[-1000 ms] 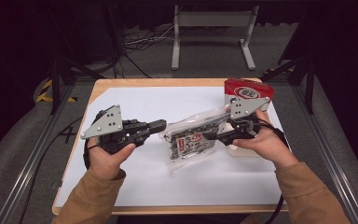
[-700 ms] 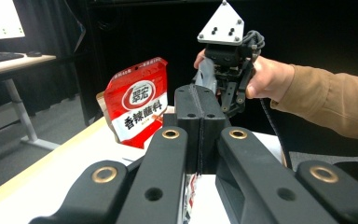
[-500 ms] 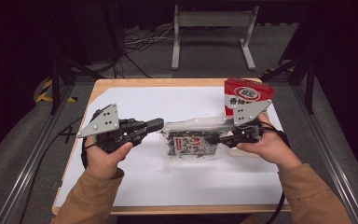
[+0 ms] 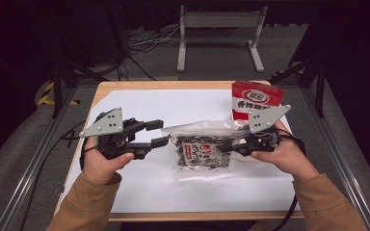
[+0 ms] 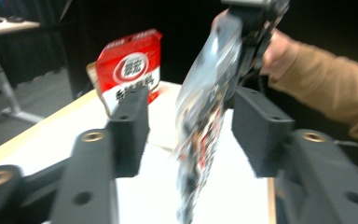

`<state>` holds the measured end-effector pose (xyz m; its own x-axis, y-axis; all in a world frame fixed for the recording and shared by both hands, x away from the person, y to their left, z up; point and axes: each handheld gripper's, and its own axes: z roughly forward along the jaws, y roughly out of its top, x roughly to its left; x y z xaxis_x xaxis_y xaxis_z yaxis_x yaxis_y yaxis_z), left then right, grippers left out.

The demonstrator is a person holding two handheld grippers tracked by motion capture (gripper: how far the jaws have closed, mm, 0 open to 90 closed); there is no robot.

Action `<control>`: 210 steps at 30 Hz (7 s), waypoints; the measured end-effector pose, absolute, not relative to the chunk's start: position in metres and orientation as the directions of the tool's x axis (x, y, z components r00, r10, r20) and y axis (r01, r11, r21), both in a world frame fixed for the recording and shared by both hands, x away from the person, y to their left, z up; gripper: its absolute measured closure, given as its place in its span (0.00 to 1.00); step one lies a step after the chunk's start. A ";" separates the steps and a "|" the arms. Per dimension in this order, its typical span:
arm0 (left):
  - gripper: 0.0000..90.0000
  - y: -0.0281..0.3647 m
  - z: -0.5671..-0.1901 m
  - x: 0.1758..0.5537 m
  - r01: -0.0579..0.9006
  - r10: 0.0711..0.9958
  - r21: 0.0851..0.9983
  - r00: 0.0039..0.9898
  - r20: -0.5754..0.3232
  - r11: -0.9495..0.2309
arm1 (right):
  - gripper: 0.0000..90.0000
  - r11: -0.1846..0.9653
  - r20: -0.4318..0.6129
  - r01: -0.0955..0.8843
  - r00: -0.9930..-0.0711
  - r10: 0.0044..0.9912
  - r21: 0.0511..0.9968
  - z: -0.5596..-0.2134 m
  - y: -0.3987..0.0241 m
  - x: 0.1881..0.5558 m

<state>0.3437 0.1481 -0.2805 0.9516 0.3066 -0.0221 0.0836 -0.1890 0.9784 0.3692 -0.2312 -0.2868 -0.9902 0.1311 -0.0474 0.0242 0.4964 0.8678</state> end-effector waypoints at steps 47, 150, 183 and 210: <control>0.26 0.173 -0.328 0.368 0.229 0.428 0.931 0.899 -0.092 -0.282 | 0.84 0.398 -0.053 0.116 -0.920 0.388 0.910 -0.204 -0.296 0.357; 0.19 0.176 -0.338 0.372 0.262 0.451 0.921 0.885 -0.110 -0.289 | 0.84 0.366 -0.056 0.347 -0.655 0.754 0.863 -0.300 -0.353 0.396; 0.18 0.190 -0.347 0.361 0.292 0.481 0.911 0.868 -0.125 -0.290 | 0.39 0.202 0.004 0.307 -0.558 0.830 0.930 -0.310 -0.377 0.375; 0.17 0.216 -0.377 0.339 0.288 0.516 0.923 0.848 -0.122 -0.255 | 0.31 0.258 -0.046 0.239 -0.645 0.763 0.936 -0.349 -0.374 0.313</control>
